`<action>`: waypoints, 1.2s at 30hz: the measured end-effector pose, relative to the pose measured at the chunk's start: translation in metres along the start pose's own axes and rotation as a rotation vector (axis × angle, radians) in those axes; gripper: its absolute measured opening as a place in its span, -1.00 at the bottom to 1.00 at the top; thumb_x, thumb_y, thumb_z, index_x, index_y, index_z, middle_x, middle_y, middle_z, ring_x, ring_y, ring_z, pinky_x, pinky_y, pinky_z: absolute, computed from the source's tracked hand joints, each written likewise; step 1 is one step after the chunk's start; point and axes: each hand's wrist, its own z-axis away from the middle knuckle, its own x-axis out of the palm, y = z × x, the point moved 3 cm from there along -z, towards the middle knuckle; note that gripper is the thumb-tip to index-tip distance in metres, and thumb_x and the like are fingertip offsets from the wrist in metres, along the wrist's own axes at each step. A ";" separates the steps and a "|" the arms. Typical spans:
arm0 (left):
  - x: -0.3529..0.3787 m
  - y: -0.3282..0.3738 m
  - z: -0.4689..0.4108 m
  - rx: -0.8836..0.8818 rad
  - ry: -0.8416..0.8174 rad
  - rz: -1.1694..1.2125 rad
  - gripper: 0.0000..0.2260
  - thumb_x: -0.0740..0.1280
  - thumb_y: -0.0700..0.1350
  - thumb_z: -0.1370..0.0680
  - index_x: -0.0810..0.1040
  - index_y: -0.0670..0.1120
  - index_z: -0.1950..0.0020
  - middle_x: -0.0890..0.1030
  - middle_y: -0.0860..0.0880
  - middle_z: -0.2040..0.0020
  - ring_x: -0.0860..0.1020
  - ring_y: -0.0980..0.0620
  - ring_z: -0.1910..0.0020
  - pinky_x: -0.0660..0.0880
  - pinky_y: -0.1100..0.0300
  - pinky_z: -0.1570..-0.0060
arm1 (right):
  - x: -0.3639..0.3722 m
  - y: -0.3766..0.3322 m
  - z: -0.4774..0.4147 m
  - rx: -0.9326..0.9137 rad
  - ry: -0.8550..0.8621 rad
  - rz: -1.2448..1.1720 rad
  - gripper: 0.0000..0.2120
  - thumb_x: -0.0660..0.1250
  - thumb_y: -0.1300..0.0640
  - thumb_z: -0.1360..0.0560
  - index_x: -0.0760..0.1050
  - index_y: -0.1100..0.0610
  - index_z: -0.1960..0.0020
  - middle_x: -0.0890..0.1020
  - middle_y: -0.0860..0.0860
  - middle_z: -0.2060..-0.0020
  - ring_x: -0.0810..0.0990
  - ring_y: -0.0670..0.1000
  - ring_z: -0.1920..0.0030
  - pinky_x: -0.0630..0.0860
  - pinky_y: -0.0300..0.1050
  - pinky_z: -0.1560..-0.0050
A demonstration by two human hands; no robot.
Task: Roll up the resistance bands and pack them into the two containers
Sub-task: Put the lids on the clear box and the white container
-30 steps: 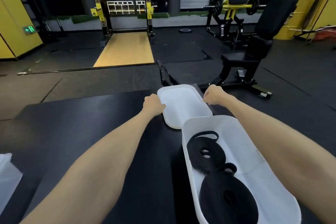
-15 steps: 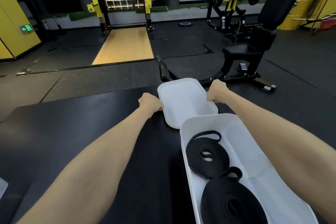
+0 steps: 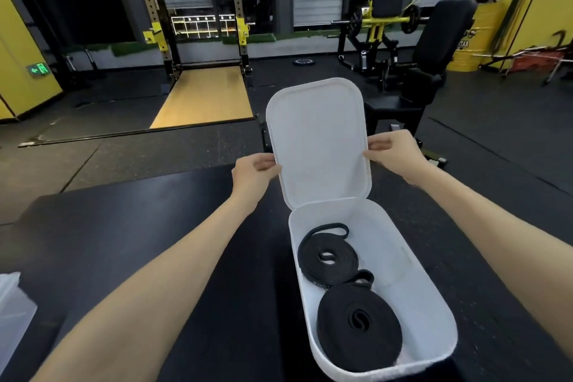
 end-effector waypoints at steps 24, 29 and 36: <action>-0.016 0.003 0.168 0.411 -0.137 -0.389 -0.76 0.36 -0.40 -0.44 0.68 -0.12 0.02 0.68 0.04 0.07 0.62 0.14 0.08 0.56 0.25 -0.01 | -0.017 0.017 0.175 -0.264 -0.253 0.502 -0.67 0.20 -0.16 -0.56 0.63 0.03 0.02 0.66 -0.14 0.23 0.57 -0.17 0.23 0.38 -0.20 0.10; -0.017 0.004 0.180 0.440 -0.122 -0.404 -0.74 0.30 -0.40 -0.46 0.68 -0.12 0.02 0.67 0.06 0.07 0.60 0.18 0.11 0.49 0.42 0.07 | -0.016 0.026 0.178 -0.188 -0.273 0.382 -0.66 0.05 -0.14 -0.63 0.45 -0.20 0.25 0.48 -0.25 0.45 0.33 -0.22 0.36 0.26 -0.29 0.16; -0.013 0.003 0.184 0.436 -0.125 -0.465 -0.76 0.23 -0.35 -0.50 0.66 -0.14 0.03 0.66 0.03 0.06 0.57 0.10 0.07 0.50 0.27 0.00 | -0.019 0.035 0.182 -0.219 -0.408 0.685 -0.53 0.09 0.35 -0.58 0.39 0.03 -0.41 0.44 -0.08 -0.36 0.44 0.07 -0.32 0.33 -0.06 -0.33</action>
